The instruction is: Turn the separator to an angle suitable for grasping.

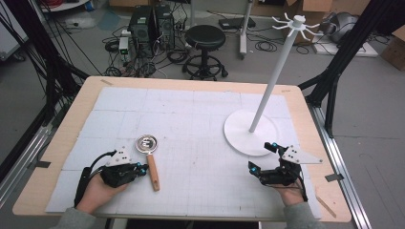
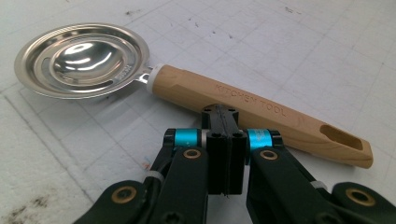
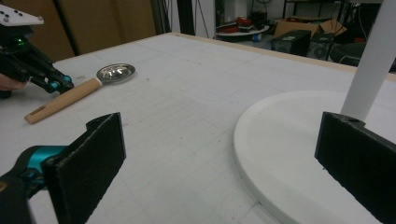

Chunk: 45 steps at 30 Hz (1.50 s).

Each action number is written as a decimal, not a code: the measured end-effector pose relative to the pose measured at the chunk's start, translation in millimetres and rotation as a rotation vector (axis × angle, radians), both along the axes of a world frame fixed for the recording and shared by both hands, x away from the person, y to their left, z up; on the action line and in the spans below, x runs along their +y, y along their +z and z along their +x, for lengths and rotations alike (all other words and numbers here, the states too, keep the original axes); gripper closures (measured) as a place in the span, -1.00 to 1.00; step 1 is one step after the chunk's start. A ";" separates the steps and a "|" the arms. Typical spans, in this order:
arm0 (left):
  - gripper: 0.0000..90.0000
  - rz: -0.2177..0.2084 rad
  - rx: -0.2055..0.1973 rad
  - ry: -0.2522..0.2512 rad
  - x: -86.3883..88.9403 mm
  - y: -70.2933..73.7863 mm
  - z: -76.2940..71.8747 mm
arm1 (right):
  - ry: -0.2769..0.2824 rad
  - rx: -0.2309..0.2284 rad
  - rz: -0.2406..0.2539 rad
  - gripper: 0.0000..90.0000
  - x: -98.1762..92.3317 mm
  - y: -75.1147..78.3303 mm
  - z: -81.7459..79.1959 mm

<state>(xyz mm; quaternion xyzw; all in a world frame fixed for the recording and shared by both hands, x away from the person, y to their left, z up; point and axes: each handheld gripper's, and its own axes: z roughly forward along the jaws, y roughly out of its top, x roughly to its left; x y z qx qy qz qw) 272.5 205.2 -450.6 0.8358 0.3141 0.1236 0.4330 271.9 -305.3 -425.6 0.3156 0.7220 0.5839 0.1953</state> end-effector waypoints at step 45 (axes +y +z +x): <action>0.99 0.020 0.000 -0.034 -46.4 0.4 15.4 | -0.014 -0.003 -0.011 -0.98 -4.9 -0.4 -3.5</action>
